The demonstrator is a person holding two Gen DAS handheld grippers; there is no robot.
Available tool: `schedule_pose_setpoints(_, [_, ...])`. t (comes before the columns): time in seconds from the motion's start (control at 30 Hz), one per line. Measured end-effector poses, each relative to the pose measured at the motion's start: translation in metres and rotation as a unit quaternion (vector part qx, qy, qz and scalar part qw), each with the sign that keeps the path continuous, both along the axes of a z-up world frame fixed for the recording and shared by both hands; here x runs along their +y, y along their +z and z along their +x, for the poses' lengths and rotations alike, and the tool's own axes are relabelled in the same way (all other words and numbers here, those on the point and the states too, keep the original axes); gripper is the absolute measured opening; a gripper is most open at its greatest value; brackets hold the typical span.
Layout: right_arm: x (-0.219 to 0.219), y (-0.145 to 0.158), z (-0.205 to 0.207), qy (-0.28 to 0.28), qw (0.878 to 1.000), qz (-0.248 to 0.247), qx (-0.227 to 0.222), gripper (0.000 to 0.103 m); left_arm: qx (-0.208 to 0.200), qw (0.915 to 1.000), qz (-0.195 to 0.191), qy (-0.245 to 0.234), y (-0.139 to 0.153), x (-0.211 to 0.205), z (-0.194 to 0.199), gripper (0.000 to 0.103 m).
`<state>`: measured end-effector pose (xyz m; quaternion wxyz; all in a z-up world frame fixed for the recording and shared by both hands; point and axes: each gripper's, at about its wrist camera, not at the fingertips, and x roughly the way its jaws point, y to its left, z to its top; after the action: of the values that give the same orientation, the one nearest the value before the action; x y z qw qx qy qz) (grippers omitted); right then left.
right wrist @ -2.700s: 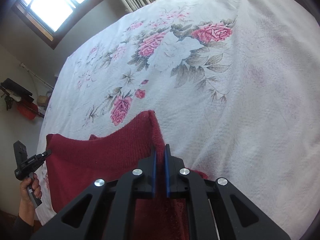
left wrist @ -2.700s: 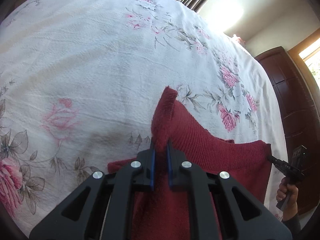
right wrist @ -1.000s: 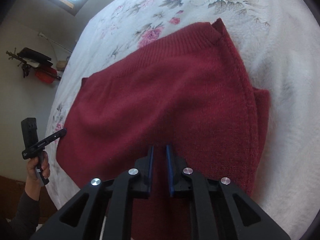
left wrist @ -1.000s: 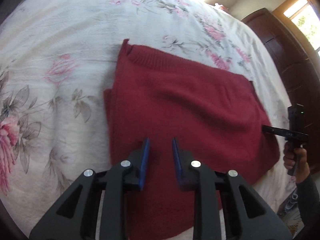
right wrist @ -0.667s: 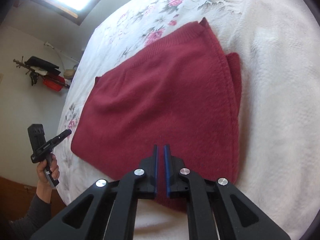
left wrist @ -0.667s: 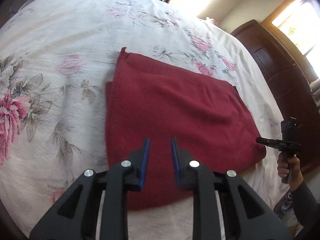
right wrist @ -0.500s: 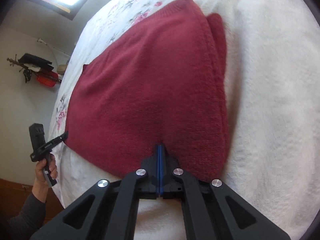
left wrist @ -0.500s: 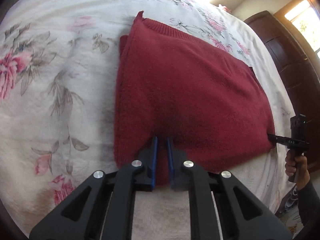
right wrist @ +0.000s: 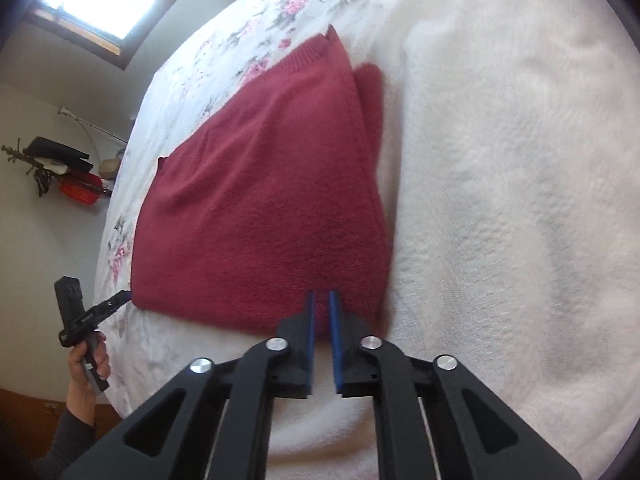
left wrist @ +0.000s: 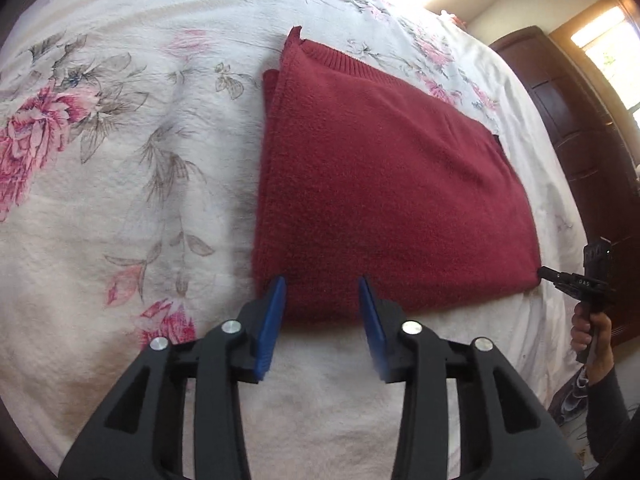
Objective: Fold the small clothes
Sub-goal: 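Open both grippers and release the sweater edge, then grasp the sweater side edge with the left gripper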
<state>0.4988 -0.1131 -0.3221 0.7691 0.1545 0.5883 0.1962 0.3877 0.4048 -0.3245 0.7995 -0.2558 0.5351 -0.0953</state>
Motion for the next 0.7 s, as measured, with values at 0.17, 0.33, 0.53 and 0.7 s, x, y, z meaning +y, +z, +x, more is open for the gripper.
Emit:
schedule_pose_setpoints(0.17, [0.082,0.05,-0.047,0.112,0.982,-0.107,-0.105,0.064,0.026,0.9964,-0.076,0.028,0.006,0.04,0.006,0.08])
schedule_pose_setpoints(0.33, [0.203,0.04,-0.109,0.256,0.925,-0.212,-0.182,0.067,0.061,0.9886,-0.127,0.052,-0.019,0.067,0.03,0.08])
schedule_pose_setpoints(0.53, [0.297,0.005,-0.149,0.336,0.856,-0.294,-0.262,0.069,0.085,0.9819,-0.162,0.049,-0.05,0.076,0.073,0.08])
schedule_pose_setpoints(0.7, [0.344,-0.019,-0.155,0.372,0.825,-0.314,-0.287,0.07,0.082,0.9709,-0.219,0.054,-0.072,0.08,0.113,0.08])
